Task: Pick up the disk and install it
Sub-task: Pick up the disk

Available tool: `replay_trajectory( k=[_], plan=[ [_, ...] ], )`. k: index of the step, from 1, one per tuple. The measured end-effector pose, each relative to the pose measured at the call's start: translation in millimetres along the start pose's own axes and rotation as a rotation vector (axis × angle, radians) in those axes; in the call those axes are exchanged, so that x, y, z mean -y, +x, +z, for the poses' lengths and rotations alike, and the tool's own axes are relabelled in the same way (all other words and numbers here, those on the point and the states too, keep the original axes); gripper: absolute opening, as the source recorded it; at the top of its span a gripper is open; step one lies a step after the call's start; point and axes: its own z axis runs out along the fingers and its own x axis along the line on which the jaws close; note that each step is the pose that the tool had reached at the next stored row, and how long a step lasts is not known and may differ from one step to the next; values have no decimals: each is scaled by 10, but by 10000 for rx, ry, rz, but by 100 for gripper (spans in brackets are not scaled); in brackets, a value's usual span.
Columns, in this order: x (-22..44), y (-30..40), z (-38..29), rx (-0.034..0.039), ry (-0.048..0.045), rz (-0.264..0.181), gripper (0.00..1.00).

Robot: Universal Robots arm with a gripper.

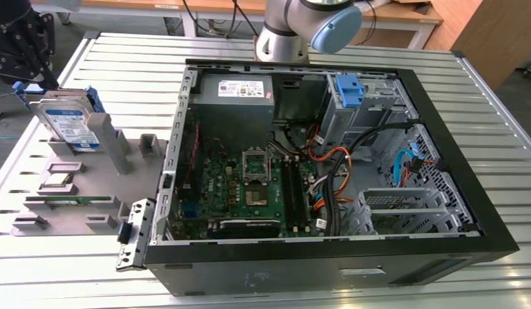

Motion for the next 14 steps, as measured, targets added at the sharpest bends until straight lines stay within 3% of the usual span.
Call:
replay_trajectory(
  k=[8, 14],
  plan=[
    [0, 0, 5, -29, -32, -500, 10],
    [0, 0, 5, -30, -33, -518, 10]
  ],
)
